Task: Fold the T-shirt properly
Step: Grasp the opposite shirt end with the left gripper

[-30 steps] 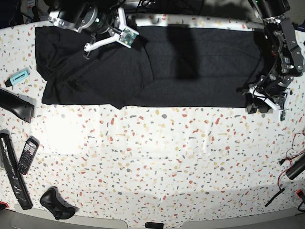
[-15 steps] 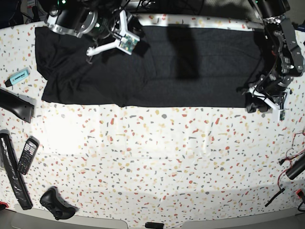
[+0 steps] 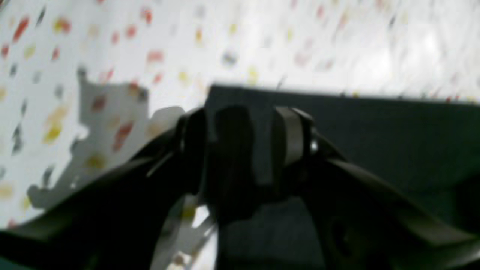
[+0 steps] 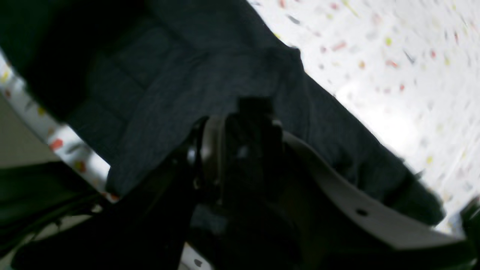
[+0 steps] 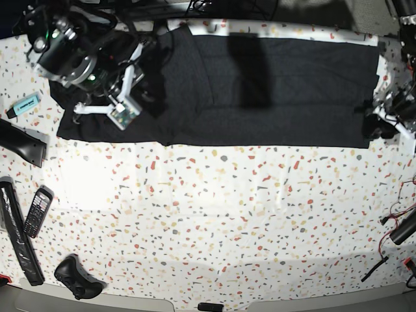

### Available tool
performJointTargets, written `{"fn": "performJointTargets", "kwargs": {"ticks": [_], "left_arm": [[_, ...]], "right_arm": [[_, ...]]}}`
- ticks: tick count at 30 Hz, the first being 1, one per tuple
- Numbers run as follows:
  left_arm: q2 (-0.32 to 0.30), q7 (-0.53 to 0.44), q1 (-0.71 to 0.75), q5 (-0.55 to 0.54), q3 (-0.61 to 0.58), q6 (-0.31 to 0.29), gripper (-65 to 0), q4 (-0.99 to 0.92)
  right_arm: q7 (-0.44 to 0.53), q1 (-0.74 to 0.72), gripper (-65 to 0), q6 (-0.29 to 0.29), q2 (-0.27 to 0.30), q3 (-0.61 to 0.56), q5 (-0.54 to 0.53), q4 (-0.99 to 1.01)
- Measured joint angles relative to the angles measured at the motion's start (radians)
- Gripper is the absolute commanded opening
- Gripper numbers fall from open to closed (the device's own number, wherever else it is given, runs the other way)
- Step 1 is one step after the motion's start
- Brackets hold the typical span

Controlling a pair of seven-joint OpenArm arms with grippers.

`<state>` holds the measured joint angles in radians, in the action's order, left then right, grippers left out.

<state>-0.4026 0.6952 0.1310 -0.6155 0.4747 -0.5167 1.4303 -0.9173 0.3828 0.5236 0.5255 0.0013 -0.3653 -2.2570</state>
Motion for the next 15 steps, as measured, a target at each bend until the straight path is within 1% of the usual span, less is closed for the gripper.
{"fn": "performJointTargets", "kwargs": {"ticks": [2,6,8,10,11,15], "left_arm": [[-0.018,0.016,0.027,-0.001,0.000,-0.003,-37.9,0.000],[-0.051,0.032,0.075,-0.017,0.000,-0.003,-38.0,0.000],[-0.055,0.063,0.090,-0.060,0.010,-0.008,-38.0,0.000],[-0.054,0.068,0.102,-0.106,0.033,-0.037,-38.0,0.000],[-0.055,0.073,0.109,-0.133,0.045,-0.041,-38.0,0.000],[-0.055,0.082,0.155,-0.138,0.096,-0.053,-38.0,0.000]], "right_arm": [[0.000,0.000,-48.5,0.000,0.000,0.034,-0.032,0.021],[0.000,0.000,-48.5,0.000,0.000,0.064,-0.053,0.060],[0.000,0.000,-48.5,0.000,-0.003,0.064,-0.053,0.069],[0.000,0.002,-48.5,0.001,-0.003,0.064,-0.054,0.071],[0.000,0.002,-48.5,0.001,-0.002,0.064,-0.053,0.071],[0.000,0.002,-48.5,0.001,-0.002,0.064,-0.053,0.071]]}}
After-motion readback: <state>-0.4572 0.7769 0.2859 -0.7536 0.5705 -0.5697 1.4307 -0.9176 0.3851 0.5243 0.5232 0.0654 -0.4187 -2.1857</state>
